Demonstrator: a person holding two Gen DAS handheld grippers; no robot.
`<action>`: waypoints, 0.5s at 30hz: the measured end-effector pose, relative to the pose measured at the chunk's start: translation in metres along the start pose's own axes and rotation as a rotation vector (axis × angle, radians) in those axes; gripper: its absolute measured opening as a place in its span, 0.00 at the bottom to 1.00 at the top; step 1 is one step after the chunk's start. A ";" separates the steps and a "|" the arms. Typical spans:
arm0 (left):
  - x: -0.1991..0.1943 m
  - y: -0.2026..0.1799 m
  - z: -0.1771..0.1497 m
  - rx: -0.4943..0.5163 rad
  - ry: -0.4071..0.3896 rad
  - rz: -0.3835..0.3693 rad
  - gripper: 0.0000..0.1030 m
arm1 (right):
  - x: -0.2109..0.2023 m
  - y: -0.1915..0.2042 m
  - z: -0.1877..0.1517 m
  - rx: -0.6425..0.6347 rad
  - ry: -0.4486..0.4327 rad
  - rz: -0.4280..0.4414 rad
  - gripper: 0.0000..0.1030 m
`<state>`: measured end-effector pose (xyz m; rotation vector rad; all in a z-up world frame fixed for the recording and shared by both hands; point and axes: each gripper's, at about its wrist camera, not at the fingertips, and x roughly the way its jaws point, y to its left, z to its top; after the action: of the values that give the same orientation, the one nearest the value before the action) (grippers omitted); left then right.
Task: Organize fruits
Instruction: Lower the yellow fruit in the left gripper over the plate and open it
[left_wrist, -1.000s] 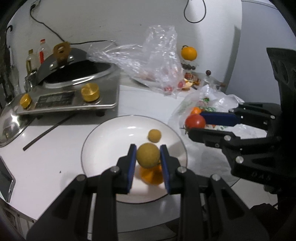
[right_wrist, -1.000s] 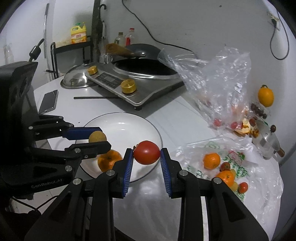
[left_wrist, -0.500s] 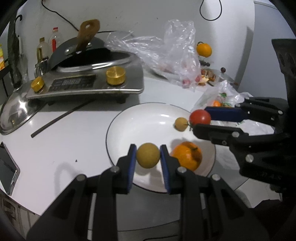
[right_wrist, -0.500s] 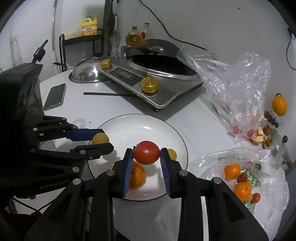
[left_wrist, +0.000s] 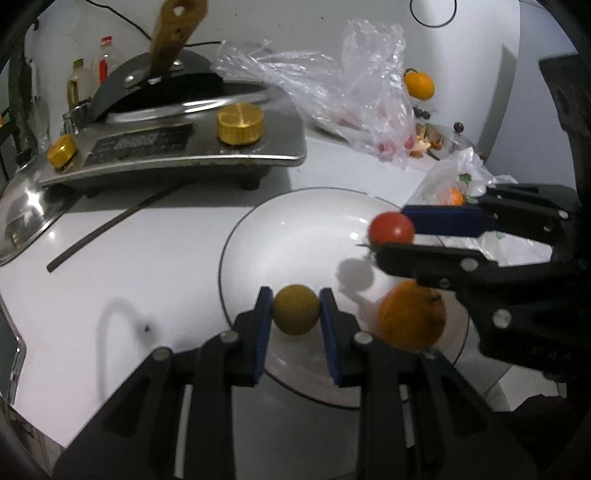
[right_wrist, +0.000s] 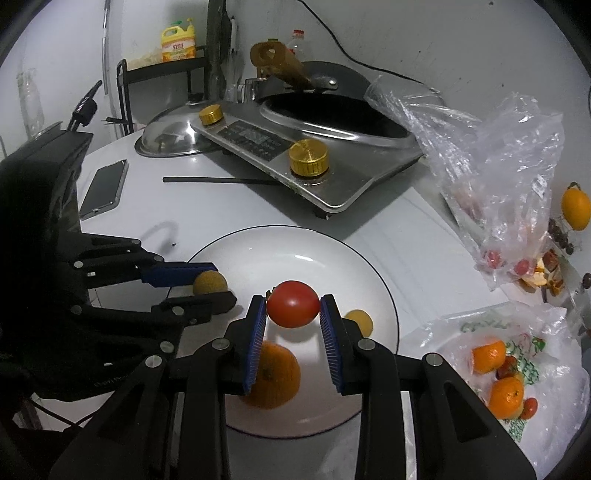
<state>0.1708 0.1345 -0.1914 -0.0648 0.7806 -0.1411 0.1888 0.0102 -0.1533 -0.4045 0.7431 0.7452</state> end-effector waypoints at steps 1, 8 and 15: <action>0.001 -0.001 0.001 0.004 0.003 -0.005 0.26 | 0.002 0.000 0.001 0.001 0.001 0.003 0.31; 0.003 0.001 0.009 -0.020 0.013 -0.017 0.32 | 0.018 -0.004 0.009 0.016 0.002 0.033 0.31; -0.005 0.011 0.014 -0.016 -0.012 -0.014 0.39 | 0.028 -0.008 0.021 0.031 -0.010 0.043 0.31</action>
<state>0.1782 0.1465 -0.1787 -0.0860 0.7699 -0.1479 0.2181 0.0301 -0.1584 -0.3577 0.7546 0.7745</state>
